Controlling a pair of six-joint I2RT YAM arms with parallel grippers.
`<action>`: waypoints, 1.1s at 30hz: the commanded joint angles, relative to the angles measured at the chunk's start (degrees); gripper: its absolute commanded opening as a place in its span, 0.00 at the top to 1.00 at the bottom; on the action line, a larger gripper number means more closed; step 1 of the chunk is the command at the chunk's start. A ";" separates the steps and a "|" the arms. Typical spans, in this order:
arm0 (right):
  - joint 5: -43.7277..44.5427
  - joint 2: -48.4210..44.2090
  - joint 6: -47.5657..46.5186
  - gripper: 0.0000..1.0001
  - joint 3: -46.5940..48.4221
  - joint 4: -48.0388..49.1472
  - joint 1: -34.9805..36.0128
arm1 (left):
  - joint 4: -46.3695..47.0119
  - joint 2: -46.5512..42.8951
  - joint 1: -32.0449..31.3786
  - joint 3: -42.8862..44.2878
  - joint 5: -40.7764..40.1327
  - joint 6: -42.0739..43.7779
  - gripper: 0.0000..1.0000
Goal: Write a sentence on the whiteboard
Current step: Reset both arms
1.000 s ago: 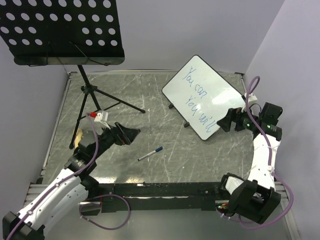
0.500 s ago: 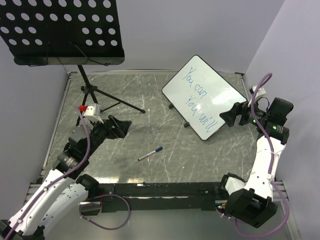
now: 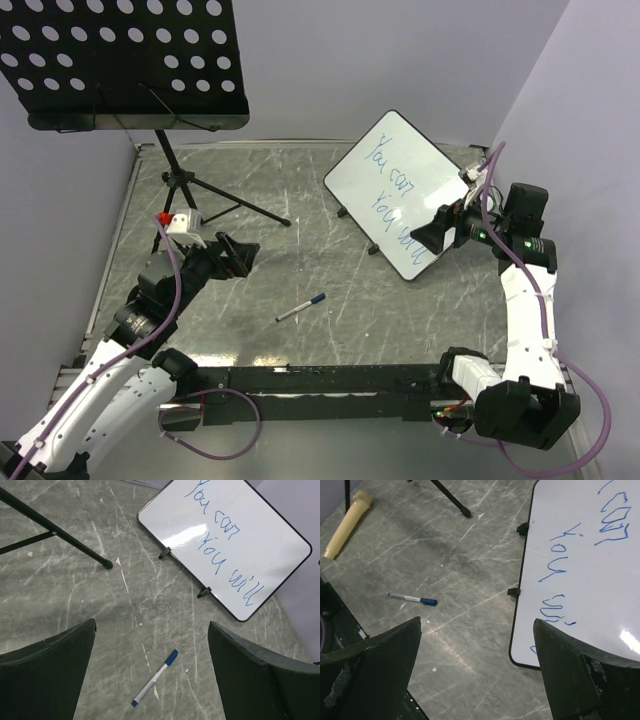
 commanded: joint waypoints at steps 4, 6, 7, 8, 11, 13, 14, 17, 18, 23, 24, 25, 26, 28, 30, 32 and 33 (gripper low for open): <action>4.67 -2.43 3.19 0.00 1.22 8.15 0.47 | 0.24 -0.94 0.16 1.48 -2.68 1.08 0.03; 4.85 -3.21 3.36 0.00 0.51 9.47 0.38 | 0.42 -1.20 0.24 1.31 -3.20 0.90 0.04; 5.37 -3.83 3.89 0.00 -0.36 10.43 0.46 | 0.42 -1.20 0.16 1.31 -3.38 0.90 0.04; 5.55 -4.09 5.02 0.00 -0.80 11.14 0.38 | 0.50 -1.20 0.24 1.31 -3.73 0.82 0.04; 7.30 -5.50 7.83 0.00 -2.47 13.68 0.38 | 0.15 -1.03 0.24 1.57 -4.78 0.47 0.03; 8.45 -6.46 9.25 0.00 -3.44 15.18 0.38 | 0.15 -1.20 0.24 1.48 -5.23 0.46 0.04; 9.15 -6.82 9.34 0.00 -3.62 15.19 0.38 | 0.15 -1.29 0.16 1.48 -5.23 0.55 0.03; 10.04 -7.61 9.69 0.00 -3.97 15.10 0.38 | -0.11 -1.55 0.24 1.48 -5.40 0.64 0.03; 9.95 -7.79 9.52 0.00 -3.97 14.92 0.38 | -0.20 -1.56 0.16 1.48 -5.49 0.73 0.03; 9.16 -7.53 8.90 0.00 -3.62 13.61 0.38 | -0.20 -1.73 0.24 1.48 -5.40 0.64 0.03; 9.07 -7.44 8.90 0.00 -3.45 13.43 0.29 | -0.28 -1.64 0.24 1.48 -5.49 0.64 0.03; 8.98 -7.09 9.08 0.00 -3.36 13.34 0.38 | -0.37 -1.73 0.16 1.48 -5.58 0.73 0.03; 8.81 -7.00 9.08 0.00 -3.36 13.34 0.38 | -0.37 -1.73 0.24 1.48 -5.67 0.73 0.03; 9.07 -7.08 8.99 0.00 -3.44 13.43 0.29 | -0.46 -1.99 0.24 1.40 -5.84 0.81 0.03; 9.77 -7.52 9.17 0.00 -3.79 14.13 0.29 | -0.55 -2.08 0.24 1.39 -5.93 0.90 0.03; 9.86 -7.52 8.73 0.00 -3.80 13.96 0.38 | -0.64 -2.26 0.24 1.31 -6.02 0.99 0.03; 9.77 -7.52 8.64 0.00 -3.71 13.78 0.20 | -0.64 -2.43 0.16 1.31 -6.10 0.99 0.03</action>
